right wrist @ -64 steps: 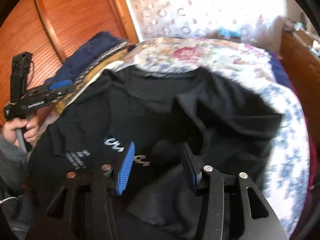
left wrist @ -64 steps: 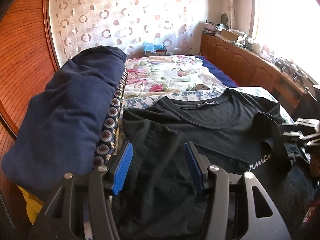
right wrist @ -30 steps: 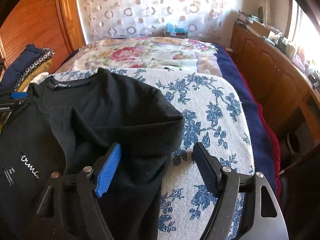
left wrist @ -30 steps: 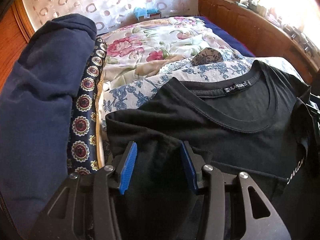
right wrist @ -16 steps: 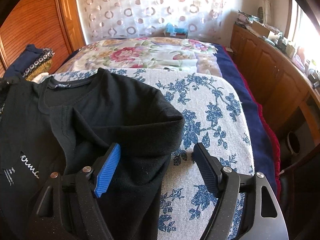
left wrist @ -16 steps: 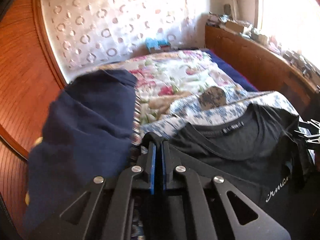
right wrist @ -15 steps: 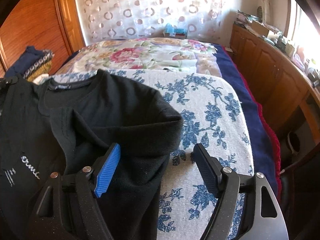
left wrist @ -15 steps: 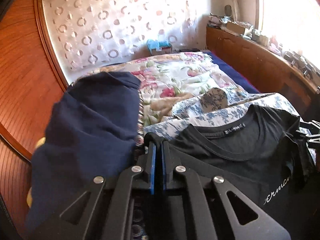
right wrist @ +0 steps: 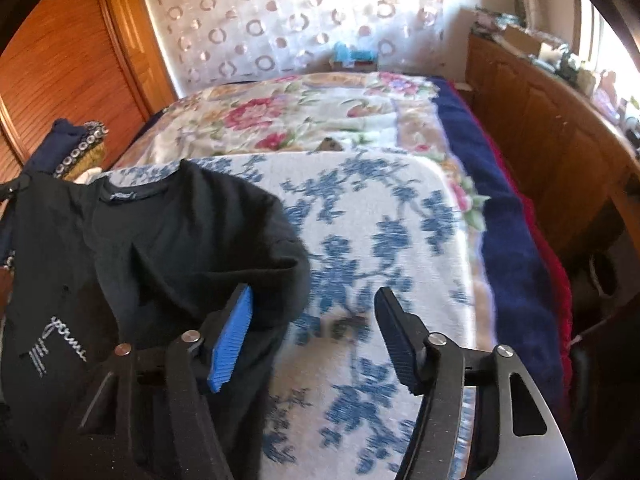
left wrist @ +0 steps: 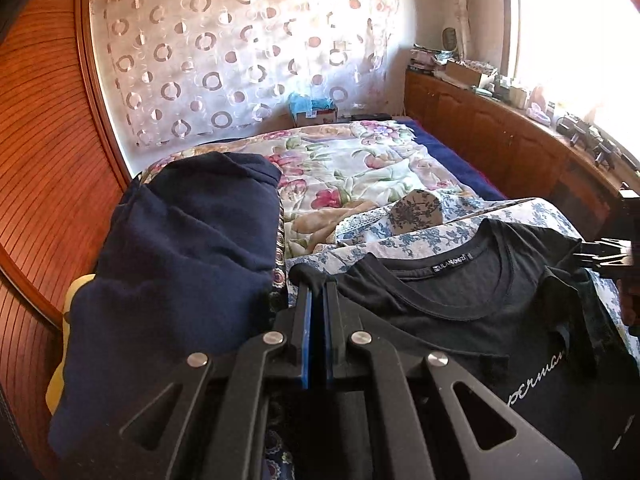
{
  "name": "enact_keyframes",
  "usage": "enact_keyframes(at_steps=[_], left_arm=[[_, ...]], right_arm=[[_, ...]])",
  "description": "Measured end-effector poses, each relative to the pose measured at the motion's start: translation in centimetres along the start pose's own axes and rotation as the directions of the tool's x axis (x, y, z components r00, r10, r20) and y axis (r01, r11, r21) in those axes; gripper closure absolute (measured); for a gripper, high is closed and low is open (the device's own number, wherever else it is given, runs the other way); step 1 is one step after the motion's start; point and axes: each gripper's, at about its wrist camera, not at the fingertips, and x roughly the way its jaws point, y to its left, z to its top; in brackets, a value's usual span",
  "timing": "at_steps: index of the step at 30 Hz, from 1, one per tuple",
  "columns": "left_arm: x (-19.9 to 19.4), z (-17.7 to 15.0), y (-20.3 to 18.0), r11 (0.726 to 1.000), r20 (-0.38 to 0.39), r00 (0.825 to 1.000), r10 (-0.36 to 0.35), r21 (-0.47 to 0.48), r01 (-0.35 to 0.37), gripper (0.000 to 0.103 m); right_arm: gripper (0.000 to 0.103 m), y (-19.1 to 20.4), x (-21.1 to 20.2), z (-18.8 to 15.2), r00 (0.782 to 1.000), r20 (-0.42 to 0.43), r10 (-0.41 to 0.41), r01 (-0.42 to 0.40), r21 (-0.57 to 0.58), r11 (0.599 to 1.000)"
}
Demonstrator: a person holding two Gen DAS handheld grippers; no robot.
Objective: Fold small clothes
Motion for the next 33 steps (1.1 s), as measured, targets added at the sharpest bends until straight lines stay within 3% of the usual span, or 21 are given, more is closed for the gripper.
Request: enact_keyframes(at_steps=[2, 3, 5, 7, 8, 10, 13, 17, 21, 33], left_arm=[[-0.3, -0.2, -0.1, 1.0, 0.007, 1.0, -0.007, -0.002, 0.007, 0.101], [-0.6, -0.3, -0.2, 1.0, 0.015, 1.0, -0.014, -0.002, 0.014, 0.101], [-1.2, -0.5, -0.6, 1.0, 0.032, 0.999, -0.024, -0.004, 0.024, 0.101], [-2.0, -0.6, -0.9, 0.999, 0.047, 0.998, -0.035, -0.008, 0.036, 0.101], [-2.8, -0.8, -1.1, 0.999, 0.062, 0.997, -0.037, -0.008, 0.037, 0.101], [-3.9, -1.1, -1.3, 0.999, 0.083, 0.996, -0.041, -0.008, 0.041, 0.101], [-6.7, -2.0, -1.6, 0.999, 0.127, 0.991, -0.047, -0.015, 0.049, 0.101], [-10.4, -3.6, -1.9, 0.998, 0.18, 0.982, -0.058, -0.015, 0.062, 0.102], [-13.0, -6.1, -2.2, 0.997, 0.201, 0.977, -0.068, -0.01, 0.072, 0.102], [-19.7, -14.0, -1.5, 0.995, 0.27, 0.961, -0.058, -0.061, 0.077, 0.102]], right_arm=[[0.041, 0.6, 0.6, 0.2, 1.0, 0.0, 0.002, -0.002, -0.018, 1.0], [0.047, 1.2, 0.9, 0.4, 1.0, 0.0, 0.001, -0.001, -0.042, 0.999], [0.066, 2.0, 1.2, 0.5, 1.0, 0.001, 0.007, -0.007, -0.068, 0.998], [0.092, 3.2, 1.6, 0.7, 1.0, -0.003, 0.023, -0.023, -0.116, 0.993], [0.095, 3.7, 1.6, 0.8, 1.0, -0.002, 0.027, -0.027, -0.136, 0.99], [0.097, 4.2, 1.5, 0.9, 1.0, 0.002, 0.014, -0.014, -0.15, 0.989], [0.098, 4.7, -0.6, 0.9, 0.996, 0.083, 0.021, -0.009, -0.136, 0.991], [0.098, 5.4, -5.1, 0.4, 0.977, 0.211, 0.013, 0.013, -0.122, 0.992], [0.099, 6.4, -9.2, -1.0, 0.958, 0.286, 0.015, 0.023, -0.132, 0.991], [0.099, 8.3, -16.3, -8.2, 0.932, 0.361, 0.0, 0.05, -0.128, 0.99]])
